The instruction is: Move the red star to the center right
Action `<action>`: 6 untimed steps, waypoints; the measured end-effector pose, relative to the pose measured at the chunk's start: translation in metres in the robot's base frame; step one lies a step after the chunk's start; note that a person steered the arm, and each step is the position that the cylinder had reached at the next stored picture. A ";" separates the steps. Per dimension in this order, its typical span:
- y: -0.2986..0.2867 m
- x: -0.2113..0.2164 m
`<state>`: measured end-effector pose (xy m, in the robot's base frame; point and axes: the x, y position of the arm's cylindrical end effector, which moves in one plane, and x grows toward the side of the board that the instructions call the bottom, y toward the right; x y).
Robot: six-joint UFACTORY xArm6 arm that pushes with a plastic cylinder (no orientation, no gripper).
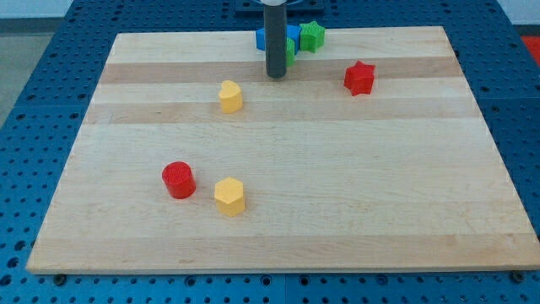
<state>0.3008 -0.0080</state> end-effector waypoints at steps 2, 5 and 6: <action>0.016 0.001; 0.121 0.032; 0.144 0.068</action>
